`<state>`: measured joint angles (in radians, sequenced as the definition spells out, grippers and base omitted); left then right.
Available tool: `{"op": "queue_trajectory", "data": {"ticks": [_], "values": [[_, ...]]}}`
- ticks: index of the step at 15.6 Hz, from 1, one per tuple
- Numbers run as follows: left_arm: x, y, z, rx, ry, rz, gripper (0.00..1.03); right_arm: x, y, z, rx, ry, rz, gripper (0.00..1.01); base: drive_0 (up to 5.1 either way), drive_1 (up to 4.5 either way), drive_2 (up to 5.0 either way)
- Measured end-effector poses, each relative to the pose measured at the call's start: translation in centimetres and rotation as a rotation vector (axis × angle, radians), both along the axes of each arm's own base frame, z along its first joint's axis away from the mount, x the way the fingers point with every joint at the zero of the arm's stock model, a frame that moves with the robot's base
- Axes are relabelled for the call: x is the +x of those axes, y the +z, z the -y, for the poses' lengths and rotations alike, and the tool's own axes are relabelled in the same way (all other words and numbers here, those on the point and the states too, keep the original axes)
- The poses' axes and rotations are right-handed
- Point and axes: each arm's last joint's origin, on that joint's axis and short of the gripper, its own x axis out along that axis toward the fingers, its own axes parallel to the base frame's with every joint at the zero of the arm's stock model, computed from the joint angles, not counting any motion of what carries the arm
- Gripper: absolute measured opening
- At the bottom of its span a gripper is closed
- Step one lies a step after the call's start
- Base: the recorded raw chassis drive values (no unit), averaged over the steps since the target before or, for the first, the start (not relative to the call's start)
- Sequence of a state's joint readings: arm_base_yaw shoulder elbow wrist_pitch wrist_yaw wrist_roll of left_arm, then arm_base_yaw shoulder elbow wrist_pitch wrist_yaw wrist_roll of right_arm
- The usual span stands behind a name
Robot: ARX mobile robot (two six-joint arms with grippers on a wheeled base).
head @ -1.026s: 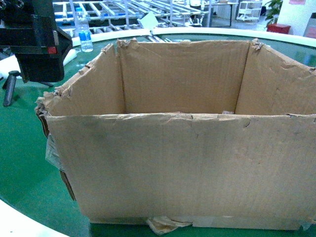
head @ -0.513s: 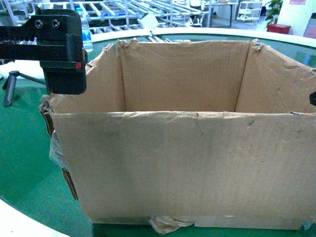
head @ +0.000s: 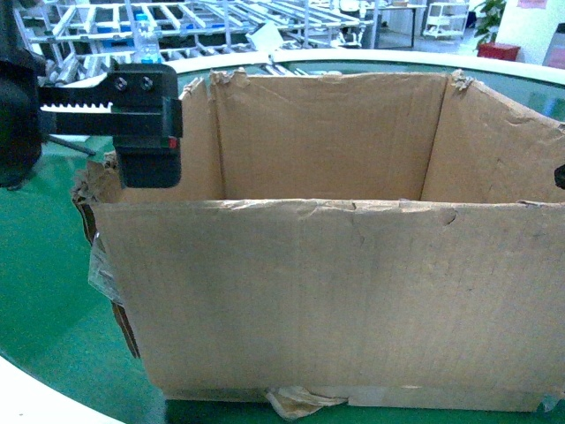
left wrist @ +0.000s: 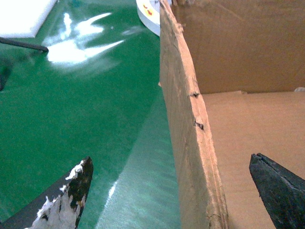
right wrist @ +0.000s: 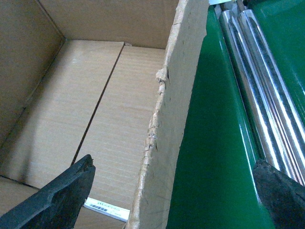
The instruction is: Sort boxes to right shelf from conveyor
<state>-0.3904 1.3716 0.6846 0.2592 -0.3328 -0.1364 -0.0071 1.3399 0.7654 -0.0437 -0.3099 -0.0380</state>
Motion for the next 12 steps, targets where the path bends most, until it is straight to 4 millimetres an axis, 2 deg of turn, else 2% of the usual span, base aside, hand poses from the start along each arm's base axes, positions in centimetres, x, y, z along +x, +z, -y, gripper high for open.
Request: {"op": "queue_trajectory", "data": {"ticks": [2, 8, 9, 12], "values": [[0.5, -1.1, 0.4, -0.013, 0.014, -0.052, 0.98, 0.0, 0.0, 0.0, 0.000, 0.000, 0.000, 0.98, 0.0, 0.00, 0.0], [0.2, -1.9, 1.2, -0.013, 0.017, -0.105, 0.98, 0.0, 0.0, 0.0, -0.003, -0.005, 0.000, 0.98, 0.0, 0.00, 0.0], [0.2, -1.8, 1.2, -0.014, 0.015, -0.105, 0.92, 0.0, 0.0, 0.0, -0.001, -0.005, 0.000, 0.95, 0.0, 0.00, 0.0], [0.1, -1.9, 1.2, -0.017, 0.009, -0.107, 0.65, 0.0, 0.0, 0.0, 0.004, 0.000, 0.000, 0.69, 0.0, 0.00, 0.0]]}}
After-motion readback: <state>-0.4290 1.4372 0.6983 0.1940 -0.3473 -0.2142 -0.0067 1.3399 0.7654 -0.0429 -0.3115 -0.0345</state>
